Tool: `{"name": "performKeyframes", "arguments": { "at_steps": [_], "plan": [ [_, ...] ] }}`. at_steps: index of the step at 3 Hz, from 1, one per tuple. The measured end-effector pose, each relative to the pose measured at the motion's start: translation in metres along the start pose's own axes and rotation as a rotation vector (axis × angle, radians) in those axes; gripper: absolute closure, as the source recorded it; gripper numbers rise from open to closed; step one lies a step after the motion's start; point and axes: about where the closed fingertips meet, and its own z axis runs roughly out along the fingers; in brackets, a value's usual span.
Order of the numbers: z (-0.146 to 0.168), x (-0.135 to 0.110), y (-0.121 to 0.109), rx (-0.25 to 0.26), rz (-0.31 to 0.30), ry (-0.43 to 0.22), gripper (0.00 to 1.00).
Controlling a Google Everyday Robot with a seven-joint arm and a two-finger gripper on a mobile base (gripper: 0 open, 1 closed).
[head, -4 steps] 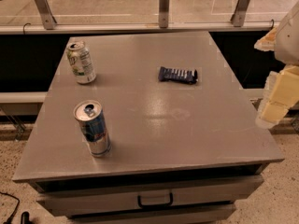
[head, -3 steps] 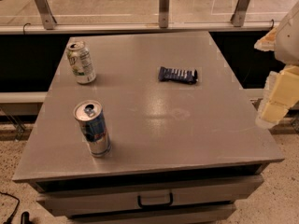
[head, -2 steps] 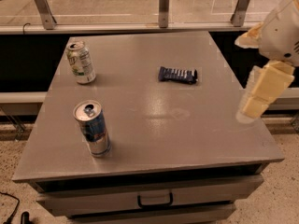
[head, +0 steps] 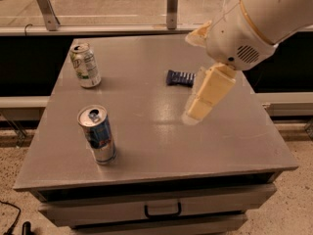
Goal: Knock redbull can over
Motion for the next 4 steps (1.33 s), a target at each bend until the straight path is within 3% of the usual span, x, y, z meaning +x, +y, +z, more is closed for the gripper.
{"name": "performKeyframes", "arguments": {
  "at_steps": [1,3,4],
  "plan": [
    [0.040,-0.050,0.012,-0.045,-0.051,-0.091,0.00],
    [0.101,-0.121,0.057,-0.185,-0.128,-0.204,0.00],
    [0.112,-0.135,0.073,-0.229,-0.152,-0.227,0.00]
  ]
}}
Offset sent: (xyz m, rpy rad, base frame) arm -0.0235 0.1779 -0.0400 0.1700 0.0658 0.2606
